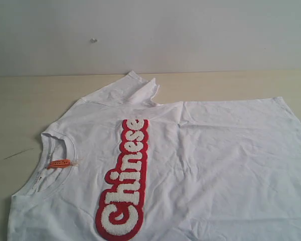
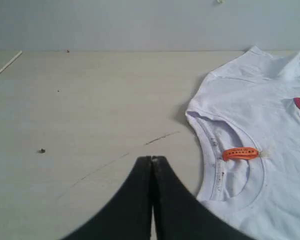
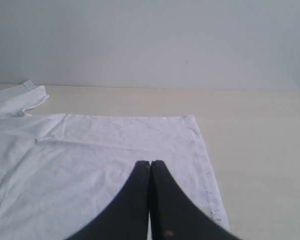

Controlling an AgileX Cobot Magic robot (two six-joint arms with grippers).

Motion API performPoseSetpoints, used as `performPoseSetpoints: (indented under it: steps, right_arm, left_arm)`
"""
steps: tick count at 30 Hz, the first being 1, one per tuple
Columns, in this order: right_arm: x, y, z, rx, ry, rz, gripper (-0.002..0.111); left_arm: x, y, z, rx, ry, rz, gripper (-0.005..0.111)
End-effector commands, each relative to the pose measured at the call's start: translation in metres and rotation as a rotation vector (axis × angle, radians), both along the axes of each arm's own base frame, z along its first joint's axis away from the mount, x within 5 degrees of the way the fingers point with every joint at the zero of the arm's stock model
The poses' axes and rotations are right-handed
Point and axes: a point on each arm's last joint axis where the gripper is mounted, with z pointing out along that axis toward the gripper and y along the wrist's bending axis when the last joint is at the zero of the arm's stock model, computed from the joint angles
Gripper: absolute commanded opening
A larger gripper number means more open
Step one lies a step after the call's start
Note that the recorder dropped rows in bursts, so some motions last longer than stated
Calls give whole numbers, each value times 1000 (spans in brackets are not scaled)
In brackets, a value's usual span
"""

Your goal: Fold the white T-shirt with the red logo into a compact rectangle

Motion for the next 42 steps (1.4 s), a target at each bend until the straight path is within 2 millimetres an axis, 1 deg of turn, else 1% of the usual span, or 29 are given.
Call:
performPoseSetpoints:
  steps: [1,4,8,14,15,16,17,18,19,20,22,23,25,27,29,30,33,34,36,37,40,42]
  right_arm:
    - [0,0,0,-8,-16,2,0]
    - [1,0,3,-24,-43,2,0]
    - [1,0,11,-47,-131,3,0]
    - [0,0,33,6,-386,-1,0]
    - [-2,0,39,31,-456,0,0]
    - [-2,0,42,64,-489,2,0]
    - [-3,0,45,158,-533,10,0]
    - [-4,0,47,221,-560,17,0]
    - [-6,0,51,277,-616,32,0]
    - [-7,0,54,300,-650,40,0]
    - [-8,0,57,335,-687,52,0]
    - [-11,1,70,339,-712,60,0]
    - [-18,2,92,337,-735,66,0]
    - [-26,3,116,334,-759,72,0]
    - [-36,4,143,322,-801,81,0]
    - [-41,4,155,298,-808,78,0]
    - [-46,5,180,227,-761,58,0]
    - [-46,5,191,196,-733,49,0]
    - [-41,5,205,131,-639,29,0]
    - [-37,4,219,87,-592,21,0]
    - [-21,3,233,19,-503,11,0]
    - [-5,1,237,-60,-444,0,0]
  left_arm:
    - [0,0,0,-14,-15,2,3]
    - [1,0,4,-3,-52,1,3]
    - [2,0,12,-11,-147,1,3]
    - [3,0,32,-64,-369,7,3]
    - [2,0,40,-76,-455,8,3]
    - [1,1,44,-82,-502,9,3]
    - [-1,1,53,-208,-596,7,3]
    - [-3,1,56,-320,-636,2,3]
    - [-4,1,61,-522,-678,-17,3]
    - [-5,1,62,-558,-693,-25,3]
    - [-6,1,67,-554,-712,-39,2]
    - [-9,1,77,-565,-739,-50,0]
    - [-15,0,100,-549,-791,-74,0]
    - [-15,-2,126,-524,-774,-91,0]
    - [-11,-5,153,-529,-758,-113,0]
    - [-9,-6,167,-500,-765,-126,0]
    - [-2,-8,192,-421,-760,-132,0]
    - [2,-8,201,-382,-747,-125,0]
    - [16,-8,219,-268,-710,-110,0]
    - [29,-8,227,-207,-674,-95,0]
    - [53,-6,233,-202,-598,-65,0]
    - [69,-5,231,-248,-532,-43,0]
